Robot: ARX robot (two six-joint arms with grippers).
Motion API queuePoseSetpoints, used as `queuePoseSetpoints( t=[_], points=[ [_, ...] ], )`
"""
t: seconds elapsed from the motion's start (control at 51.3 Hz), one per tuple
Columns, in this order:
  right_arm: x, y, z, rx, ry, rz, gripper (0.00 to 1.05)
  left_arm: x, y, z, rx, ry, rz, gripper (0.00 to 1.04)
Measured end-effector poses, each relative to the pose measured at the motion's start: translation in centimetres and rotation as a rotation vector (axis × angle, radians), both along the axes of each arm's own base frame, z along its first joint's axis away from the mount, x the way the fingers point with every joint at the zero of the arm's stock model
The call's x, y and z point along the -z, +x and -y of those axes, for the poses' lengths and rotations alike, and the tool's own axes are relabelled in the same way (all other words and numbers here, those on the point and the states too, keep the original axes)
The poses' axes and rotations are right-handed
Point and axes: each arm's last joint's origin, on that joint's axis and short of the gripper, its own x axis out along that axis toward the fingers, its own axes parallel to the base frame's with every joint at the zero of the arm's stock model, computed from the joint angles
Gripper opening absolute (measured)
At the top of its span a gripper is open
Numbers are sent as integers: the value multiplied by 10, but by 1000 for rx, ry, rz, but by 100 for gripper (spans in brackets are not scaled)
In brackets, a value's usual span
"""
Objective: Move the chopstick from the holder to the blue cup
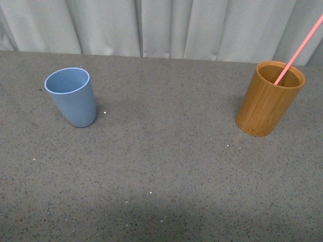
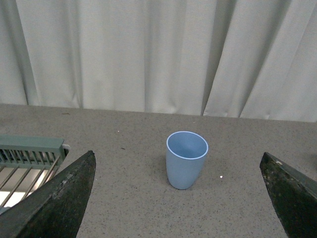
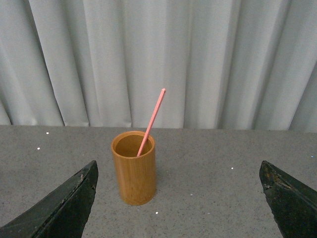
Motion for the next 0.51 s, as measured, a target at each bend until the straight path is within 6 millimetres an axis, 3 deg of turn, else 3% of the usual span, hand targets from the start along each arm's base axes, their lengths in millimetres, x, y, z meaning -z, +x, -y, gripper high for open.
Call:
queuePoseSetpoints(
  t=[0.097,0.175,0.195,0.214,0.351,0.506],
  points=[
    [0,0,0,0,0,0,95,1,0,0,-34,-43,-37,98],
    [0,0,0,0,0,0,95,8,5,0,-181,-316,-206,98],
    [0,0,0,0,0,0,95,10,13,1,-208,-538,-225,98],
    [0,0,0,0,0,0,95,9,16,1,-219,-603,-219,98],
    [0,0,0,0,0,0,95,3,33,0,-238,-742,-194,98],
    [0,0,0,0,0,0,95,1,67,2,-241,-792,-227,98]
  ],
)
